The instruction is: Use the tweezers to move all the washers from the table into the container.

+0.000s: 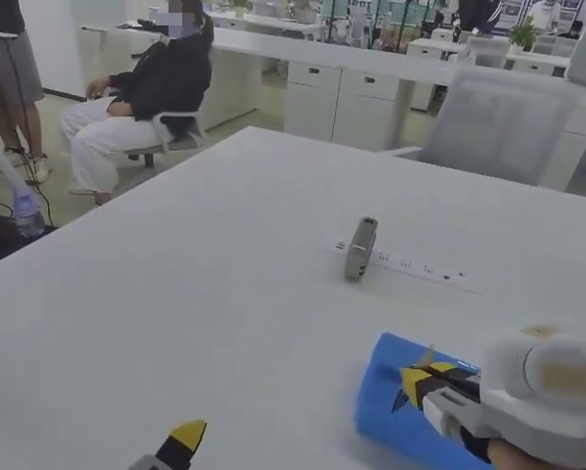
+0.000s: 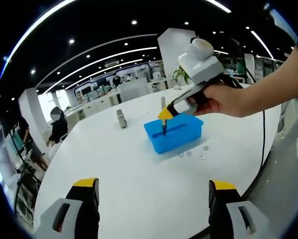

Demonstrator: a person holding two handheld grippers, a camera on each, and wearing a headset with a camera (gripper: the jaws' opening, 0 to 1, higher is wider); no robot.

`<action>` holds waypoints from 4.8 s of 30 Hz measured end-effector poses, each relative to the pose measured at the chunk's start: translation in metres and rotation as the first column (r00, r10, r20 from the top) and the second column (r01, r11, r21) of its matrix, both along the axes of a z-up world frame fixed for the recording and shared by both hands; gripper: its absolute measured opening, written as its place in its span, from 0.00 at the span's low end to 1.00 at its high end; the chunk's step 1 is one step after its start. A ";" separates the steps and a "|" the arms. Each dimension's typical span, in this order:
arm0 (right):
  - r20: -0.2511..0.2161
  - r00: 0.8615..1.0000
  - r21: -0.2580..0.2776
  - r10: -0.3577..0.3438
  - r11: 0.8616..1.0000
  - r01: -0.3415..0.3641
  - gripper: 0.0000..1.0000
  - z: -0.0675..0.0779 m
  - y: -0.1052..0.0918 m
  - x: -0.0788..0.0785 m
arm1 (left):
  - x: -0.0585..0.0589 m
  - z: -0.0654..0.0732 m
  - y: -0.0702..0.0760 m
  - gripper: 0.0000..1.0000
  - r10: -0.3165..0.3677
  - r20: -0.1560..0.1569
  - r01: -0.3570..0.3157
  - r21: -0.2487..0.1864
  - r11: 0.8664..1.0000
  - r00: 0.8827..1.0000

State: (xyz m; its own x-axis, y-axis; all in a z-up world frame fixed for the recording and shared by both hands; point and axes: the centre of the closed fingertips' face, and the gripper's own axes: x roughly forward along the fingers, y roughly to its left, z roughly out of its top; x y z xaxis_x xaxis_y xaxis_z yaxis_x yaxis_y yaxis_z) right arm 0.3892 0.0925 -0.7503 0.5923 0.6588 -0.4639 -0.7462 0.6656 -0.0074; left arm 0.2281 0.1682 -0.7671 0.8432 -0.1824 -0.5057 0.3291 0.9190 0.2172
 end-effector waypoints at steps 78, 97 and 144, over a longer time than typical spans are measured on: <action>-0.093 0.996 -0.093 -0.016 0.996 0.007 0.00 -0.048 -0.020 -0.048 | -0.002 -0.004 0.002 0.91 -0.007 -0.019 0.008 0.049 0.999 1.000; -0.184 0.983 -0.144 -0.006 0.989 -0.021 0.00 -0.045 -0.024 -0.050 | -0.001 -0.002 0.003 0.89 -0.013 -0.005 0.013 0.063 0.998 1.000; -0.150 0.988 -0.061 -0.031 0.998 0.022 0.00 -0.041 0.010 0.008 | -0.004 -0.011 0.000 0.88 -0.027 -0.045 0.030 0.075 0.997 0.999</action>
